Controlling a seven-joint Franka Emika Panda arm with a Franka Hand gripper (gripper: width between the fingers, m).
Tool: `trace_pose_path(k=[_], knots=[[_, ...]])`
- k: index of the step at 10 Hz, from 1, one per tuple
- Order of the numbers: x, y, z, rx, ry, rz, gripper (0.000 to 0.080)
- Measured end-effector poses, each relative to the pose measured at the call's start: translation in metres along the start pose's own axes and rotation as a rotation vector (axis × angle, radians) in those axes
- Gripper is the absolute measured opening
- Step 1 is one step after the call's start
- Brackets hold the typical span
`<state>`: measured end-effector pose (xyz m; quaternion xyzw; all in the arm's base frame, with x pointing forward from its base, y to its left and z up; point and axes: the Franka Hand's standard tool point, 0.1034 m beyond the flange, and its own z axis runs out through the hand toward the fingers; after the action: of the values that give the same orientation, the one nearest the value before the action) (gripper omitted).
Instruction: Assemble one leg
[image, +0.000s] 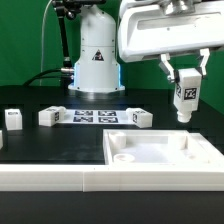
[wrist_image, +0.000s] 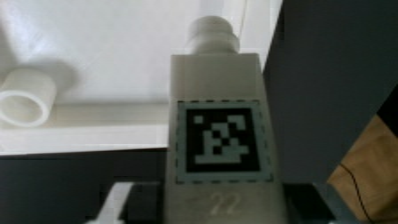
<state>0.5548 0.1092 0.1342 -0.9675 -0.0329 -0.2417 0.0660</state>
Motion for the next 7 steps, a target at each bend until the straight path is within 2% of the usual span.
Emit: trace_pose_path(k=[3, 5, 7], knots=[[0.004, 0.006, 0.006, -0.009, 0.042, -0.045, 0.0294], [0.028, 0.007, 0.011, -0.009, 0.067, -0.109, 0.0294], [0.038, -0.002, 0.017, 0.001, 0.079, -0.172, 0.0294]])
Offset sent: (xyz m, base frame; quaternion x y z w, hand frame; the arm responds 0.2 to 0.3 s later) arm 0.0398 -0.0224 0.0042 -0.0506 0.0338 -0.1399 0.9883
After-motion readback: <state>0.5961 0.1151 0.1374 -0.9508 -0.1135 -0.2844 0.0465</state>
